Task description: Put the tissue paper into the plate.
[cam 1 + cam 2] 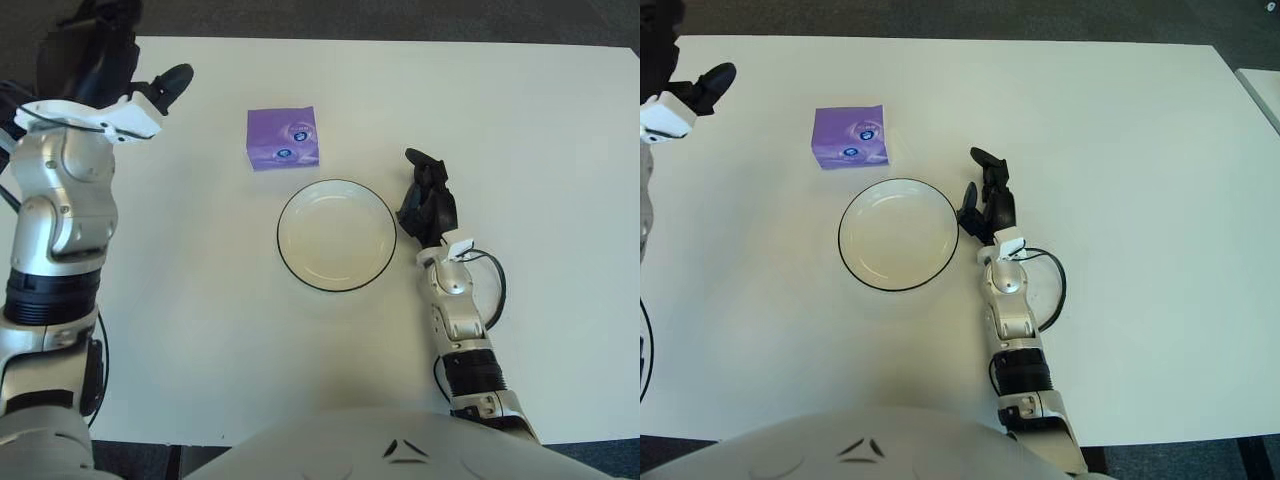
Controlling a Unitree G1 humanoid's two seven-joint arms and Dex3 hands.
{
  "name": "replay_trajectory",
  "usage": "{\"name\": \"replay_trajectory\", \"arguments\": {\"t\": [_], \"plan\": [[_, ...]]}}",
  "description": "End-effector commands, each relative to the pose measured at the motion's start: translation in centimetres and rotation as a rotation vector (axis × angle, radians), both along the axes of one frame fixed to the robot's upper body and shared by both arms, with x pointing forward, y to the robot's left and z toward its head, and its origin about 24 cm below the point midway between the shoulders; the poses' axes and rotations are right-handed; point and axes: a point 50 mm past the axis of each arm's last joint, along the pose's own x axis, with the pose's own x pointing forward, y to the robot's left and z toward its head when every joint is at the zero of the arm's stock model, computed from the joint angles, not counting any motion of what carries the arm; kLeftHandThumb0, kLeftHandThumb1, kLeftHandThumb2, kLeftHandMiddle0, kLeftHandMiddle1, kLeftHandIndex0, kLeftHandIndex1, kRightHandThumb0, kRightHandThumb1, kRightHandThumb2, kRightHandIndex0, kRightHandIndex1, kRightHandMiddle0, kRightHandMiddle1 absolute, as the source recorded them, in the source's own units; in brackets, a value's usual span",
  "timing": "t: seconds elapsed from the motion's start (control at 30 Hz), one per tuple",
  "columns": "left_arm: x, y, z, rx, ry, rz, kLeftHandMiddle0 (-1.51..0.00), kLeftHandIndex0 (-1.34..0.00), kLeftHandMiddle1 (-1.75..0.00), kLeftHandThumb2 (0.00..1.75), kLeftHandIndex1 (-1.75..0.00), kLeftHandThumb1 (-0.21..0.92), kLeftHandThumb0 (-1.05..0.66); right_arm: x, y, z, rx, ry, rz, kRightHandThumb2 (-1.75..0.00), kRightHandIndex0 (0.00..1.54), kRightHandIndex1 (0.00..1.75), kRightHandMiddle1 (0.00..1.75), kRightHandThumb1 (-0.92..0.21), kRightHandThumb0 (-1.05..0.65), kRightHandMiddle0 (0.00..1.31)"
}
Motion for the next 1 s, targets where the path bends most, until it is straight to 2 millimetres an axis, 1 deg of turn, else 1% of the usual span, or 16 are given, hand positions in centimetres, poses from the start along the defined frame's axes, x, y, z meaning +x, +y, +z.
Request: {"name": "replay_trajectory", "arguments": {"t": [0.0,0.13,0.23,0.37,0.43,0.53,0.67,0.83,0.97], "plan": [[2.0,-1.0,-0.3,0.055,0.072,-0.012,-0.08,0.0,0.0,0.85,-0.37,0.92,-0.95,-0.9,-0.1,-3.1,0.0,0.158,-0.007,-0.9,0.37,0.02,0.85,-0.92,-0.61,0.0],[4.5,-2.1,-0.7,0.102,0.128,-0.034,-0.07,0.0,0.0,0.86,-0.33,0.92,-0.98,-0.8,-0.1,-3.1,-0.002,0.156,-0.009,-0.9,0.37,0.02,0.85,-0.92,-0.61,0.0],[5.9,-2.3,-1.3,0.164,0.167,-0.045,-0.06,0.0,0.0,0.88,-0.3,0.92,-1.0,-0.7,-0.1,-3.2,-0.002,0.157,-0.012,-0.9,0.37,0.03,0.85,-0.92,-0.61,0.0],[8.0,-1.9,-3.2,0.249,0.203,-0.029,-0.06,0.0,0.0,0.91,-0.26,0.92,-1.01,-0.6,-0.1,-3.3,-0.002,0.159,-0.014,-0.9,0.38,0.03,0.85,-0.92,-0.61,0.0],[9.0,-2.0,-4.2,0.323,0.211,-0.012,-0.07,0.0,-0.01,0.91,-0.26,0.92,-1.02,-0.6,-0.1,-3.3,-0.001,0.161,-0.014,-0.91,0.37,0.03,0.85,-0.92,-0.6,0.0],[9.6,-2.4,-4.7,0.404,0.208,-0.022,-0.07,0.0,0.0,0.96,-0.21,0.92,-1.02,-0.5,-0.1,-3.3,-0.001,0.159,-0.014,-0.91,0.37,0.03,0.86,-0.92,-0.61,0.0],[10.2,-2.8,-5.0,0.434,0.222,-0.036,-0.06,0.0,0.0,0.97,-0.19,0.92,-1.0,-0.5,-0.1,-3.4,-0.001,0.157,-0.015,-0.91,0.37,0.03,0.85,-0.92,-0.61,0.0],[11.1,-3.3,-6.3,0.441,0.262,-0.028,-0.07,0.0,-0.01,0.94,-0.2,0.92,-0.97,-0.4,0.0,-3.4,-0.002,0.157,-0.019,-0.9,0.37,0.03,0.85,-0.92,-0.61,0.0],[11.6,-3.4,-7.9,0.442,0.303,-0.014,-0.08,0.0,-0.01,0.92,-0.2,0.92,-0.95,-0.4,0.0,-3.4,-0.002,0.157,-0.022,-0.9,0.38,0.03,0.85,-0.92,-0.61,0.0]]}}
